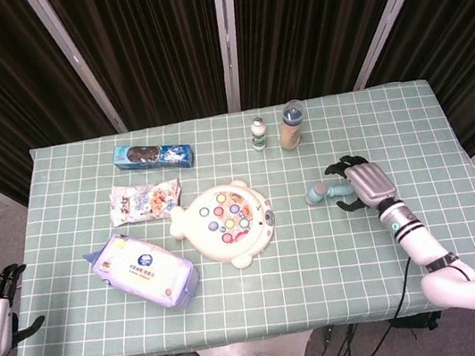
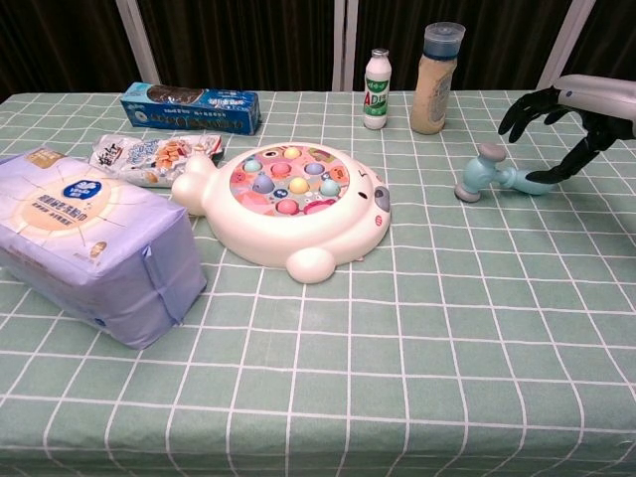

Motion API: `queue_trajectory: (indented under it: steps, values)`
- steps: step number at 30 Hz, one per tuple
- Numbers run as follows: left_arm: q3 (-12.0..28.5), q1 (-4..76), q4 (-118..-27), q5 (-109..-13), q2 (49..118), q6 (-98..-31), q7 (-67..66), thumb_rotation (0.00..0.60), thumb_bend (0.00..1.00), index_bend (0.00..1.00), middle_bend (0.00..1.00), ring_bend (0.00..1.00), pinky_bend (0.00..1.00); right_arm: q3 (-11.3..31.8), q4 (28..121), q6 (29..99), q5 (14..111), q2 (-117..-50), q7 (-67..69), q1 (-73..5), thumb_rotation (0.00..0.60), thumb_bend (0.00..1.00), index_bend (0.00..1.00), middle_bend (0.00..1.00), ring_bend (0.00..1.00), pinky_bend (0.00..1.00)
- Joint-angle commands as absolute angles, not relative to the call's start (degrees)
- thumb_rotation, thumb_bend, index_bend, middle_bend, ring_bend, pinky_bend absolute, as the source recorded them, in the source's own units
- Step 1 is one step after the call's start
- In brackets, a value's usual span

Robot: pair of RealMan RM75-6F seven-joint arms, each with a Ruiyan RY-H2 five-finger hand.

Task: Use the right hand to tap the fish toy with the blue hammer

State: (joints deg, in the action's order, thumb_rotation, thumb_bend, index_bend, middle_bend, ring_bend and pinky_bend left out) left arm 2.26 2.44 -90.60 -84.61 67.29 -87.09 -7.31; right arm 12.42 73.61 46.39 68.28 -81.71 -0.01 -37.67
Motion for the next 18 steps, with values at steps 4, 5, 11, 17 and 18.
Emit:
queue_trajectory:
  steps: [4,5,11,17,18]
  values:
    - [2.3,2.6,-90.0,-84.3,67.4,-86.6,-6.7,0.600,0.00,0.17,0.14,0.00,0.00,12.5,68.4,44.0,66.4,-85.8,0.7,-39.5,0.600,0.20,0.34,0.34,0.19,0.21]
    - [2.3,2.6,-89.9,-84.3,67.5,-86.5,-6.7,0.600,0.00,0.17,0.14,0.00,0.00,12.5,67.8,43.9,66.4,-86.2,0.9,-39.7,0.600,0.20,0.35,0.35,0.20,0.21]
    - [2.4,2.8,-89.5,-84.2,67.5,-86.3,-6.4,0.600,0.00,0.17,0.14,0.00,0.00,12.4,64.1,43.4,67.0,-89.0,2.7,-40.7,0.600,0.21,0.41,0.38,0.26,0.27]
    - [2.3,2.6,-89.4,-84.1,67.5,-86.4,-6.3,0.600,0.00,0.17,0.14,0.00,0.00,12.1,61.8,43.6,67.9,-90.4,4.1,-41.0,0.600,0.24,0.44,0.42,0.30,0.33]
    - [2.3,2.6,-89.4,-84.1,67.5,-86.4,-6.3,0.600,0.00,0.17,0.14,0.00,0.00,12.1,61.6,43.7,68.2,-90.5,4.4,-41.0,0.600,0.25,0.44,0.42,0.31,0.34]
